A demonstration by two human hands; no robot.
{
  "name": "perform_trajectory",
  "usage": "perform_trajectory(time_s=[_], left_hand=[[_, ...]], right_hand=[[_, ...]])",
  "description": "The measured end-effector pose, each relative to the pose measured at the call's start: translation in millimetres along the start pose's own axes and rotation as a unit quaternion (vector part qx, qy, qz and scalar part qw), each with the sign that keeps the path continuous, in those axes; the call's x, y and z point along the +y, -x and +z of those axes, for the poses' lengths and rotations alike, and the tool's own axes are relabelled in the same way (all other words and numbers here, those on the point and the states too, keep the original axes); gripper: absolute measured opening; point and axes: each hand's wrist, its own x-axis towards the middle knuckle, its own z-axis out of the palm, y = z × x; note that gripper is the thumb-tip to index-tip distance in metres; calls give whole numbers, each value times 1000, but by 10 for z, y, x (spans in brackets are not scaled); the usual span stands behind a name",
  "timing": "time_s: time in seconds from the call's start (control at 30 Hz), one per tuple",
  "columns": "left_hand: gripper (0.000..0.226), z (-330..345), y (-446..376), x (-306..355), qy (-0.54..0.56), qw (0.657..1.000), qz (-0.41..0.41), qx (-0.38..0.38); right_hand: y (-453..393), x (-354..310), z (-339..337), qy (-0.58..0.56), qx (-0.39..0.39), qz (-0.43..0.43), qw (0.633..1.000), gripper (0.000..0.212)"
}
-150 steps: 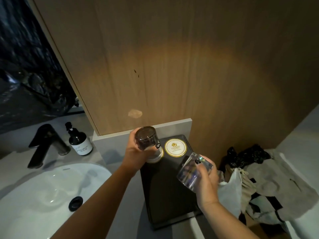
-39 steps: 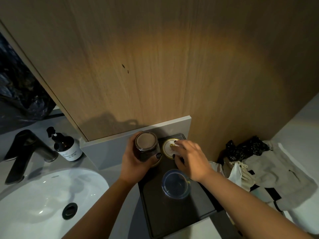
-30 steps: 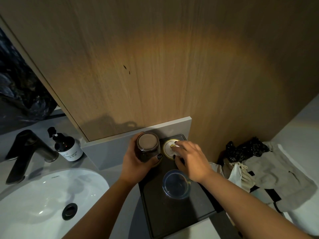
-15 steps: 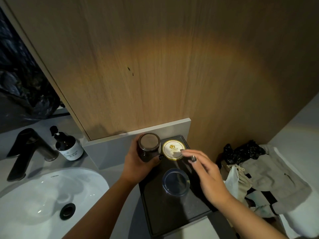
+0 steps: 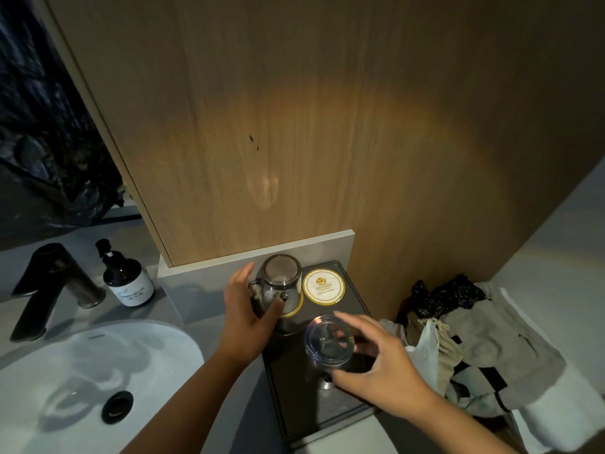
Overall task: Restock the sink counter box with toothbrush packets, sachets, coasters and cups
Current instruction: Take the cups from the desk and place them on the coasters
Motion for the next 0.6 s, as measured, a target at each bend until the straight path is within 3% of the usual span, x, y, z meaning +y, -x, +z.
perform_trajectory(time_s=[0.13, 0.2, 0.37, 0.5, 0.6], left_hand=[[51, 24, 217, 161, -59, 985, 25, 163], [43, 108, 342, 253, -65, 980, 45, 184], [31, 398, 468, 197, -151, 974, 167, 2], [31, 496, 395, 240, -294, 933, 170, -120], [43, 508, 367, 314, -353, 903, 190, -154]], right_hand=[[-50, -76, -147, -48, 45, -2, 998, 62], [-157, -147, -288, -66, 80, 4, 995, 59], [-605, -201, -534, -34, 158, -4, 987, 56], [-903, -167, -519, 20, 169, -10, 985, 57], [-1050, -109, -425, 40, 159, -8, 986, 64]])
